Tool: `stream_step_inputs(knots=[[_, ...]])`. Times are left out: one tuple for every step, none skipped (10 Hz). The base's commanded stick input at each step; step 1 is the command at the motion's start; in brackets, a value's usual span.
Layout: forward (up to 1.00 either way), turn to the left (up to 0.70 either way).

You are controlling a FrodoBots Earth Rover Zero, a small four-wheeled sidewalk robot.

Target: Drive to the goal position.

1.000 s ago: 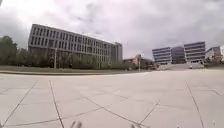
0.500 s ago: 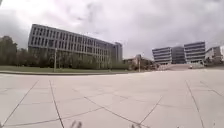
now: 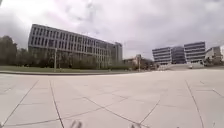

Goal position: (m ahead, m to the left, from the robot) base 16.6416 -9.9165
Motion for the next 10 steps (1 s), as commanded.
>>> stream_step_inputs(knots=[[0.0,-0.89],[0.0,-0.89],[0.0,-0.89],[0.0,-0.9],[0.0,-0.9],[0.0,-0.89],[0.0,-0.89],[0.0,-0.9],[0.0,-0.9],[0.0,-0.9]])
